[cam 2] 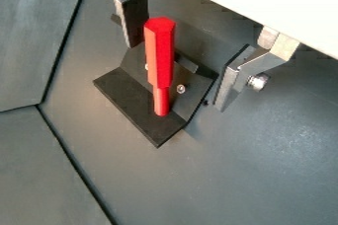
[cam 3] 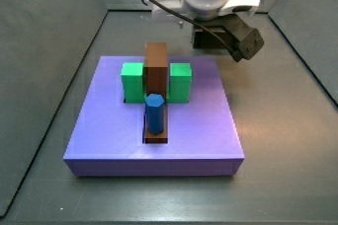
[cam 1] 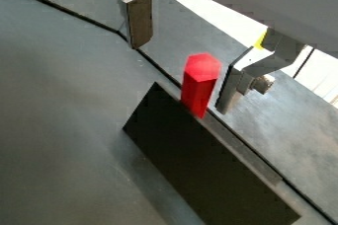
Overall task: Pick up the red object. Move up. Place the red object on the fixture. Regrasp the red object. Move to above the board. Insert the red object.
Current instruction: Regrasp the red object.
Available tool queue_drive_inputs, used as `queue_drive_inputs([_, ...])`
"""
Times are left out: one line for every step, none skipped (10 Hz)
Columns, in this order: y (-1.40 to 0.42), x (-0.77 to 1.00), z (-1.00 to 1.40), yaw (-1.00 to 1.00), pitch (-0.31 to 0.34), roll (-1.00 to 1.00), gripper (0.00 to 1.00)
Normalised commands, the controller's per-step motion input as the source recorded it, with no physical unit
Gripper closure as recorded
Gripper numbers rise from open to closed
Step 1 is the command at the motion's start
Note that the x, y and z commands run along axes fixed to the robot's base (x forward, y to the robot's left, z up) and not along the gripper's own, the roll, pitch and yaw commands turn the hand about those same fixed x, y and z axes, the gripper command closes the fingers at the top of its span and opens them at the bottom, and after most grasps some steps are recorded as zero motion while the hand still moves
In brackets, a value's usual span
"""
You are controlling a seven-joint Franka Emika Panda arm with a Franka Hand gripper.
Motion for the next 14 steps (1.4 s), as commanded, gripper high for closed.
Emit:
queue_drive_inputs([0.0,0.39,0.0,0.05,-0.02,0.0,0.0])
queue_drive_inputs([0.0,0.19,-0.05,0.03,-0.02,0.01,0.0])
queue_drive_inputs([0.0,0.08,-0.13,0.01,-0.023,0.05,0.0])
queue_drive_inputs([0.01,0.01,-0.18,0.0,-0.023,0.08,0.0])
queue_drive_inputs([0.01,0.0,-0.16,0.0,-0.011,0.06,0.0])
queue_drive_inputs([0.04,0.04,-0.02,0.0,0.0,0.03,0.0])
queue_drive_inputs([0.05,0.09,0.0,0.0,0.0,0.01,0.0])
queue_drive_inputs([0.03,0.09,0.0,0.0,-0.017,0.0,0.0])
queue_drive_inputs([0.0,0.04,-0.01,0.0,-0.02,0.03,0.0])
queue_drive_inputs([0.0,0.0,-0.07,0.0,0.0,0.13,0.0])
queue_drive_inputs([0.0,0.01,-0.15,0.0,0.0,0.07,0.0])
queue_drive_inputs([0.0,0.0,-0.11,0.0,0.0,0.05,0.0])
queue_drive_inputs([0.0,0.0,0.0,0.0,0.0,0.0,0.0])
queue_drive_inputs([0.0,0.0,0.0,0.0,0.0,0.0,1.0])
